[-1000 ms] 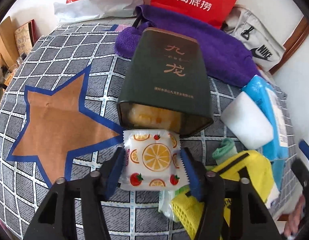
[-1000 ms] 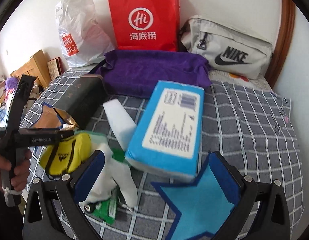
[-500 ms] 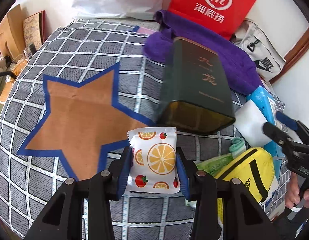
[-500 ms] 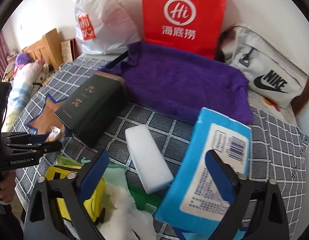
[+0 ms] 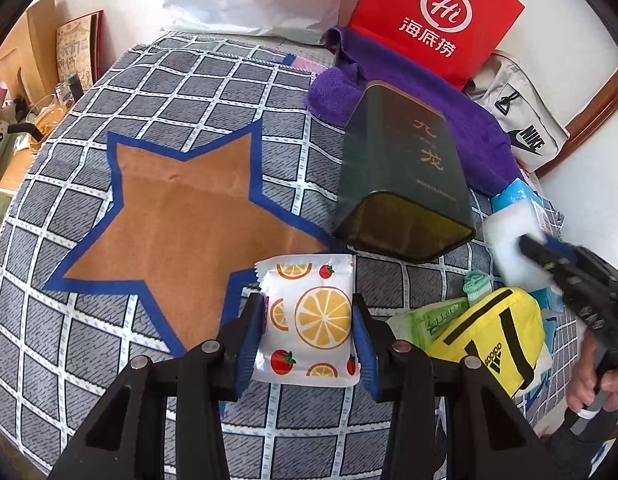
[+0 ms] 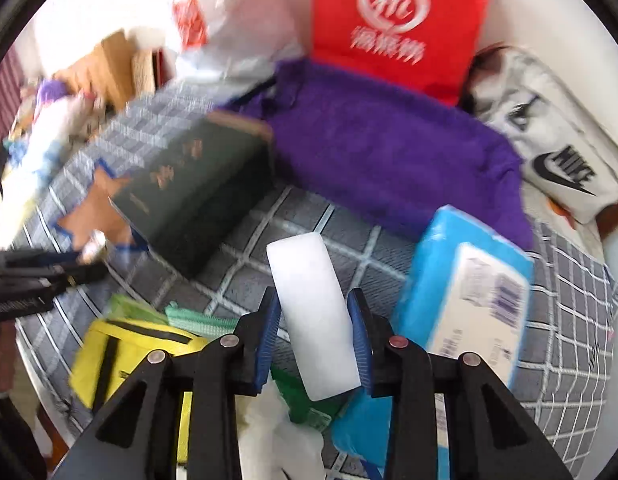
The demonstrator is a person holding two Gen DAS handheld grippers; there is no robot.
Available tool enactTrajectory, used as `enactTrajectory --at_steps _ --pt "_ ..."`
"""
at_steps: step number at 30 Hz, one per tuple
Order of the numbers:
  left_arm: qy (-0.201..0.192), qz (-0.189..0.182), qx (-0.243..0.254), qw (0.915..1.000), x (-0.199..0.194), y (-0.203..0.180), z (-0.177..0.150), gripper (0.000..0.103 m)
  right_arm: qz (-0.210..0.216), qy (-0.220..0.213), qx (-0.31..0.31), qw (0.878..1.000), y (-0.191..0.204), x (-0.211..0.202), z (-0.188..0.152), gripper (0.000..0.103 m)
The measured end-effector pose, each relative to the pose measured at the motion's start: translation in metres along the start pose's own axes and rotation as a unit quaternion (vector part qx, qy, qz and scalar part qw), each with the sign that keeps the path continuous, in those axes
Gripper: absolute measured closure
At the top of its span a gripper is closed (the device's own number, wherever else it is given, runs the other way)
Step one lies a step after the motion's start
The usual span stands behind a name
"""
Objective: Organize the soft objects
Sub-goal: 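Carry the snack packet with the left tool while the right tool carries the sponge block toward the purple towel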
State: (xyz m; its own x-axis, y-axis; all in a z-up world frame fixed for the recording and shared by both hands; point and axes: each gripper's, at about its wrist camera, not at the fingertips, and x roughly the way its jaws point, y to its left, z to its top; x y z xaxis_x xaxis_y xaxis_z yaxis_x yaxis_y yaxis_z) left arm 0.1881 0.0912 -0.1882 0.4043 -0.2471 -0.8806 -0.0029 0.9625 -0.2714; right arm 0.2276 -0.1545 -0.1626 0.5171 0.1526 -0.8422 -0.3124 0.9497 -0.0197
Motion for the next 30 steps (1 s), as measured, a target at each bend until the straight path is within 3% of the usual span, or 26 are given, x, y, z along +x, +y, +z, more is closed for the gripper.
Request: enactTrajectory --at_steps 8,16,26,30 --pt "-0.014 0.007 -0.005 0.9999 -0.019 0.002 -0.009 0.063 0.006 -0.073 0.083 0.994 -0.021 -0.078 -0.041 0.074" --pt "-0.028 0.010 -0.004 0.9996 -0.037 -0.007 -0.020 0.063 0.007 -0.075 0.100 0.992 -0.025 -0.119 -0.087 0.074" --pt "-0.037 0.028 0.006 0.9989 -0.051 -0.029 -0.027 0.063 -0.007 -0.017 0.145 0.989 -0.054 -0.090 -0.155 0.074" --pt "-0.036 0.035 0.003 0.9988 -0.056 -0.033 -0.030 0.063 0.009 -0.027 0.162 0.986 -0.061 -0.087 -0.162 0.074"
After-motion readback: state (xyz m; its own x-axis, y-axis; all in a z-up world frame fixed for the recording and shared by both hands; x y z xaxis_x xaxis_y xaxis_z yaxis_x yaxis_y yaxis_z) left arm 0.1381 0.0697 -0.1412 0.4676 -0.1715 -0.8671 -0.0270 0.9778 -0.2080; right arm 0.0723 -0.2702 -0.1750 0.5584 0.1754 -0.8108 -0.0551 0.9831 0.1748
